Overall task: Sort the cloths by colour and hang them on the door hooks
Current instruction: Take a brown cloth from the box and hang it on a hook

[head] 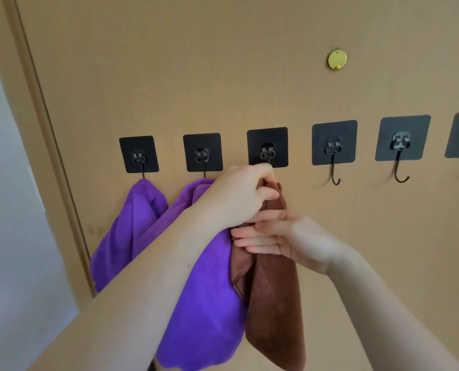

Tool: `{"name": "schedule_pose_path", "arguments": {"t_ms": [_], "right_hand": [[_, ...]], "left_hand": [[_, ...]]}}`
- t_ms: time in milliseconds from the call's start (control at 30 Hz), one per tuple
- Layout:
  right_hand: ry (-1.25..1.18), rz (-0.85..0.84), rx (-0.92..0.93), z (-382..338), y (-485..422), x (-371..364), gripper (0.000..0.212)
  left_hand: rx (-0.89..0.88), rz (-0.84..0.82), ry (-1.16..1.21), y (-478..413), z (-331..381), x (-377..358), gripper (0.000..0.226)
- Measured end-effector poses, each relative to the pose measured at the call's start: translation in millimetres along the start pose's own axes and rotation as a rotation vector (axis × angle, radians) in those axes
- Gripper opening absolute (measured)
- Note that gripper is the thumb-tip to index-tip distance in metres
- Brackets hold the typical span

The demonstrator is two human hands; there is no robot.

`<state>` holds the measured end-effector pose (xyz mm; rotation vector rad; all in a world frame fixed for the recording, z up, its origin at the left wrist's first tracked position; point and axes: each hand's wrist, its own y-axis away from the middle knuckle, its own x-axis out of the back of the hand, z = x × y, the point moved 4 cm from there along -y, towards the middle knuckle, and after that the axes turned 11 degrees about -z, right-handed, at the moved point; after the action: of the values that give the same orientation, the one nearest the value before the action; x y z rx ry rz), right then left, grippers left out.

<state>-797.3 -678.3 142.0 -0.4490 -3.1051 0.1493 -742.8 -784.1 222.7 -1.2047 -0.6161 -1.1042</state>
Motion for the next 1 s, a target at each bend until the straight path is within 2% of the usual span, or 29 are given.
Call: {"name": "schedule_pose_path", "arguments": {"t_ms": [367,1000], "right_hand": [[-0.127,-0.054,0.014,45.2,7.8,9.4,0.037],[-0.053,-0.015,-0.134,118.6,16.1,17.3,0.037]], "left_hand": [[0.001,0.146,-0.002,16.5,1.0,-15.6,0.018],[0.027,0.135,0.009,20.4,2.1,-15.8,0.025]]}}
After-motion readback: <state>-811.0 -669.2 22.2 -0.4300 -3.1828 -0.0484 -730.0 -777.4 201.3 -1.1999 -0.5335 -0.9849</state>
